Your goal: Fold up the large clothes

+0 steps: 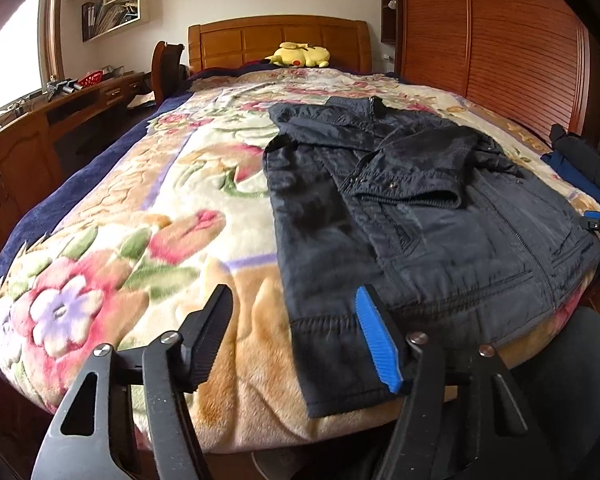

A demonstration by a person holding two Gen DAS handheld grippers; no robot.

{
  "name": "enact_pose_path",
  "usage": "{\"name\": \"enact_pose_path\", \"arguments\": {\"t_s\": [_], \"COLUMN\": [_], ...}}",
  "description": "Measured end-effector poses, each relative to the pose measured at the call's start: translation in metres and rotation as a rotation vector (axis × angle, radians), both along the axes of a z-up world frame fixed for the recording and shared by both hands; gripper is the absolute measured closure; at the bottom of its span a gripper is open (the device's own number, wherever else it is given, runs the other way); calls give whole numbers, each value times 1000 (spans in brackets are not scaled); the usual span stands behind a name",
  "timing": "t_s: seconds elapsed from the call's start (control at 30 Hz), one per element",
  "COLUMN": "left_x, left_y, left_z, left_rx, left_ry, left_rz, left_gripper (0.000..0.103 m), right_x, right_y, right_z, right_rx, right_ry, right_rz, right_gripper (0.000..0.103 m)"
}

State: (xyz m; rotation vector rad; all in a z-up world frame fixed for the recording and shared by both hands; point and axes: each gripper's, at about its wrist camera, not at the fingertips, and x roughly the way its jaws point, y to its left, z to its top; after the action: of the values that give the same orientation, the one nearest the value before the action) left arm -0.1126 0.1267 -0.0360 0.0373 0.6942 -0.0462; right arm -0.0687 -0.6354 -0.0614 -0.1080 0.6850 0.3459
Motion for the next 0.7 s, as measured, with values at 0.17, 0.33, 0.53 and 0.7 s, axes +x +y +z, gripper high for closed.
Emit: {"name": "enact_pose_path", "arguments": {"t_s": [0.17,0.33,0.53,0.7], "left_x": [-1,-2,-8,-12], "left_y": [0,-2,-1,1], "left_z": [-9,-13,-16,-20], "left_rx": [1,-9,-42,-63], "left_ry": [20,20,17,15], "left_rz": [-5,-6,-22,-25], "left_gripper": [43,44,51,52], "right_x": [1,3,-4,-11], "right_y": [-2,-5,-1,11], "right_z": [-9,-13,-13,-16], "right_rx": [9,29,32,0], "right_ry": [16,19,20,12], "right_rz": [1,7,27,55], "right_gripper": [38,38,38,38]}}
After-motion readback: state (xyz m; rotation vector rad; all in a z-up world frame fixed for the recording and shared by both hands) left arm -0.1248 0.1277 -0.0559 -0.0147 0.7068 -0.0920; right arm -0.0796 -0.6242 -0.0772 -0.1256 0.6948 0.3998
